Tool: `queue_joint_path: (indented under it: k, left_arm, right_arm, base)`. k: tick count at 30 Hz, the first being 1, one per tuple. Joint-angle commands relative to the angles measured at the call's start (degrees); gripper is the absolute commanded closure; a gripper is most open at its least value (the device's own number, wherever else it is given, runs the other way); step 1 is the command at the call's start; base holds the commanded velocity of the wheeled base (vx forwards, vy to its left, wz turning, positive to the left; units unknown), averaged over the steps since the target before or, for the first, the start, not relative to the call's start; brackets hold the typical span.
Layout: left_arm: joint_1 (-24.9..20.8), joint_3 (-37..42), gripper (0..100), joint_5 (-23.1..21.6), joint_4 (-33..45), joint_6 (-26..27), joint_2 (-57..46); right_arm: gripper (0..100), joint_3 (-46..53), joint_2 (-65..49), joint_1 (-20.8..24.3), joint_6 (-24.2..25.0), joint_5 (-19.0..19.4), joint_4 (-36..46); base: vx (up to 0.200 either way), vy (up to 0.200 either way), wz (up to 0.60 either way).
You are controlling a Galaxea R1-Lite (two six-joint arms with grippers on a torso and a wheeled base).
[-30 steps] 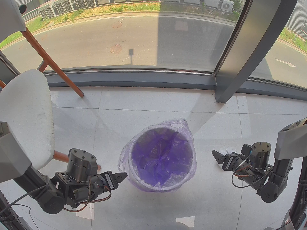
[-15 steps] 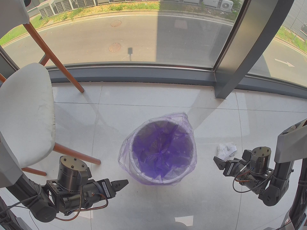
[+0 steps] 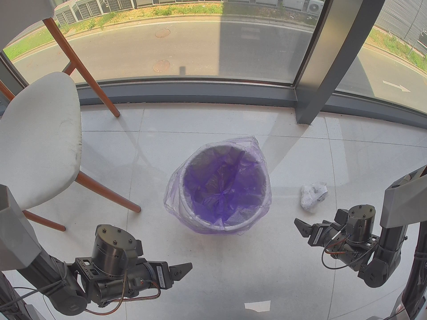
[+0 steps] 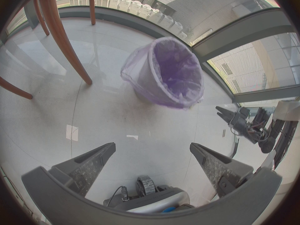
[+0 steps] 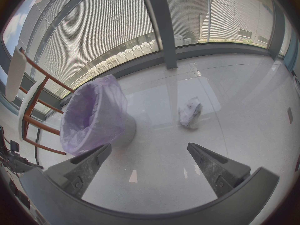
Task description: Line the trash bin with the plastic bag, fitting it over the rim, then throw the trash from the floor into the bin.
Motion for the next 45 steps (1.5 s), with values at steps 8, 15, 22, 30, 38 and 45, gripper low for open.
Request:
queue_joint_path:
  k: [8,15,22,30,38,45]
  left_arm:
    - [-0.8,-9.6,0,1.9,0.1,0.3,11.6]
    - [-0.8,-18.6,0,7.9,0.6,0.6,19.9]
    - [-0.8,-22.7,0,10.1,0.6,2.7,23.5]
    - [-0.9,-26.2,0,14.8,0.1,3.6,24.9]
    - [-1.5,-25.5,0,15.1,-0.1,3.7,24.5]
    - [-1.6,-24.7,0,15.2,-3.1,3.7,24.1]
  right_arm:
    - [0,-0.1,-0.2,0.0,0.7,0.0,-0.3]
    - [0,-0.2,-0.5,0.0,0.8,0.0,-0.3]
    - [0,-0.2,-0.8,-0.4,0.8,0.0,-0.4]
    - [0,-0.3,-0.6,-0.6,0.8,0.0,-0.4]
    - [0,-0.3,-0.7,-0.6,0.8,0.1,-0.3]
    - [0,-0.1,-0.9,-0.6,0.8,0.0,-0.4]
  base:
    - [0.000,0.000,0.00]
    - [0.000,0.000,0.00]
    - [0.000,0.000,0.00]
    - [0.000,0.000,0.00]
    - [0.000,0.000,0.00]
    - [0.000,0.000,0.00]
